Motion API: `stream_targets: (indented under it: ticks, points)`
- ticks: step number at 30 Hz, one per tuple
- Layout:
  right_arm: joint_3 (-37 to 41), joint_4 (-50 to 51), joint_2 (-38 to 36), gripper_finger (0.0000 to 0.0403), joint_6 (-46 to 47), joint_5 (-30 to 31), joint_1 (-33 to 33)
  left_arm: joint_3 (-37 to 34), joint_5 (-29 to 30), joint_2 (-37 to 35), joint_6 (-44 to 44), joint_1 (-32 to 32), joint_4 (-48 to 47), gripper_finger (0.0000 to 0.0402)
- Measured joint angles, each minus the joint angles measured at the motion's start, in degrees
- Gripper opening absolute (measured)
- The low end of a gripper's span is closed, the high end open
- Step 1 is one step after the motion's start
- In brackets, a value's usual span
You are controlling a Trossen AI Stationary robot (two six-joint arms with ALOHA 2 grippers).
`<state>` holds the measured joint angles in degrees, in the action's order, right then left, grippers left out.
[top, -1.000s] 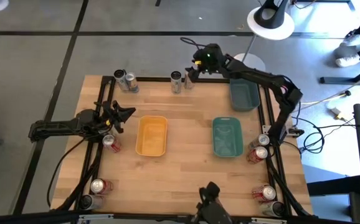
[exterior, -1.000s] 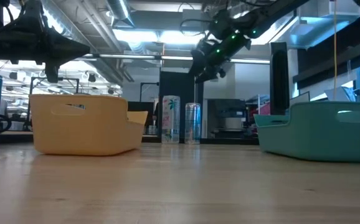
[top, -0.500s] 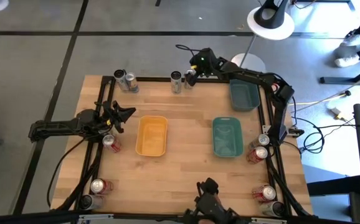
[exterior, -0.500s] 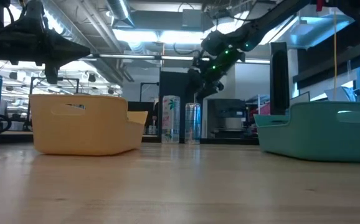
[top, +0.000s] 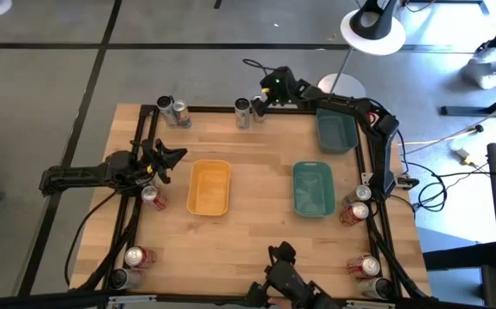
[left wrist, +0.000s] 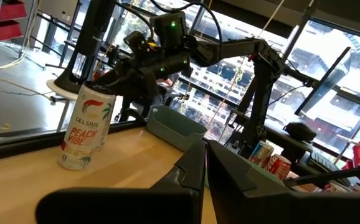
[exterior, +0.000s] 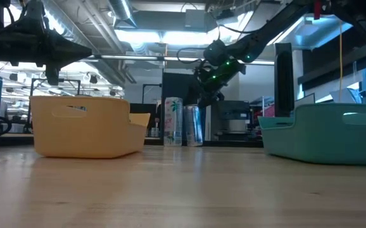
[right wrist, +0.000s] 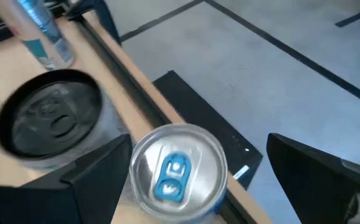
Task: Sort soda cans
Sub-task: Put the top right blue soda can into the green bin
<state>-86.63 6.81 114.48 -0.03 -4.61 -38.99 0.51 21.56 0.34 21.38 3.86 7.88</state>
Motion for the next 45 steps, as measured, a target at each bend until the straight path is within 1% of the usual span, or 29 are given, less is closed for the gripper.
stream_targets:
  ticks: [9, 14, 18, 22, 24, 27, 29, 32, 37, 42, 45]
  points:
    - [0.0, 0.9, 0.1, 0.0374, -0.5, 0.5, 0.0, 0.0, 0.1, 0.0, -0.5, 0.0, 0.0, 0.0011]
    - [0.3, 4.9, -0.5, 0.0374, -1.6, -0.1, 0.0, 0.0, 0.2, 0.0, -0.4, 0.0, 0.0, 0.0011]
    - [0.0, 4.3, -2.7, 0.0374, -1.9, -0.9, 0.0, 0.0, 0.2, 0.0, -0.4, 0.0, 0.0, 0.0011]
    - [0.2, 3.7, -1.9, 0.0374, -1.8, -1.0, 0.0, 0.0, 0.2, 0.0, -0.5, 0.0, 0.0, 0.0011]
    - [1.6, 0.3, -1.7, 0.0374, -1.7, -1.1, 0.0, 0.0, 0.2, 0.0, -0.5, 0.0, 0.0, 0.0011]
    - [7.0, -8.2, -1.7, 0.0374, 1.9, -1.2, 0.0, 0.0, 0.2, 0.0, -0.4, 0.0, -0.1, 0.0011]
    - [9.9, -12.2, -1.7, 0.0374, 4.2, -0.3, 0.0, 0.0, 0.2, 0.0, -0.2, 0.0, -0.6, 0.0011]
    - [13.4, -18.1, -1.7, 0.0374, 4.7, 0.8, 0.1, 0.0, 0.2, 0.0, -0.3, 0.0, -1.6, 0.0011]
    - [16.0, -23.7, -1.7, 0.0374, 4.7, 3.1, 0.9, 0.0, 0.2, 0.0, -0.3, 0.0, -1.8, 0.0011]
    - [16.2, -24.2, -1.7, 0.0373, 4.2, 4.1, 0.8, 0.0, 0.2, 0.0, 0.7, 0.0, -1.8, 0.0011]
    - [16.2, -25.5, -1.7, 0.0360, 4.1, 4.1, 0.7, 0.0, 0.2, 0.0, 0.4, 0.0, -1.7, 0.0011]
